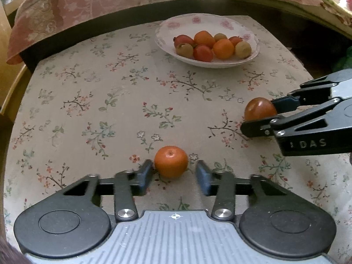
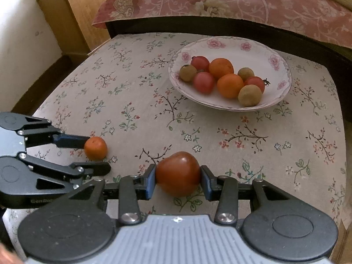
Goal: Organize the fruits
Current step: 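Carry the orange and large red tomato toward the white plate with both tools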
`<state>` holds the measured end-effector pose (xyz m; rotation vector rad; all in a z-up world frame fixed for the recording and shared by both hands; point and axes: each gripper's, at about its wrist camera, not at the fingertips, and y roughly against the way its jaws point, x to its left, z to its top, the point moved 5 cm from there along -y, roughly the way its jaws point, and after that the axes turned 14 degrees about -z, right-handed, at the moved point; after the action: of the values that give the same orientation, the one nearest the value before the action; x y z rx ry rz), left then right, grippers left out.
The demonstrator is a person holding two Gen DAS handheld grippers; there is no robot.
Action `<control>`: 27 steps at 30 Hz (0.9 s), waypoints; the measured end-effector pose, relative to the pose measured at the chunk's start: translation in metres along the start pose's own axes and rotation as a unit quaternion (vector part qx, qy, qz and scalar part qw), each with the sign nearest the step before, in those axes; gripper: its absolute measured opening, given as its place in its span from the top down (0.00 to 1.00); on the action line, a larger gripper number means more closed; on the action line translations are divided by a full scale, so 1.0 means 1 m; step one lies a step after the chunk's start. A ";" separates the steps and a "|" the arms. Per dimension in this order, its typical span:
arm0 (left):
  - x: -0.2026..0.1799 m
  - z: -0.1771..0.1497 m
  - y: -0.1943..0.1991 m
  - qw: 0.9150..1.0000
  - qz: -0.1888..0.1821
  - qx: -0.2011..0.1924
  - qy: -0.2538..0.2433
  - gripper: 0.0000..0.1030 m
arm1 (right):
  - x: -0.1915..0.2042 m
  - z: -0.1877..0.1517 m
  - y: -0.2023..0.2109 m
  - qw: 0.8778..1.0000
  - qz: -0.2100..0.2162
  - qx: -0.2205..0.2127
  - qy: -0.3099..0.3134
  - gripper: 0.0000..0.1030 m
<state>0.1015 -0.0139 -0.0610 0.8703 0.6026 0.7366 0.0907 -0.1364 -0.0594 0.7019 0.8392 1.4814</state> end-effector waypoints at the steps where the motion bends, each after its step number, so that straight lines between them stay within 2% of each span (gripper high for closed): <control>1: -0.001 0.001 0.000 1.000 0.003 0.001 -0.004 0.61 | 0.001 0.001 0.000 1.000 -0.001 0.000 0.001 0.59; 27: -0.013 0.037 0.009 0.999 -0.008 -0.038 -0.016 0.61 | 0.002 0.021 0.023 0.999 0.016 -0.037 -0.014 0.60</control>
<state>0.1175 -0.0368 -0.0327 0.8052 0.5498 0.7247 0.0952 -0.1330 -0.0291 0.6827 0.7508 1.5203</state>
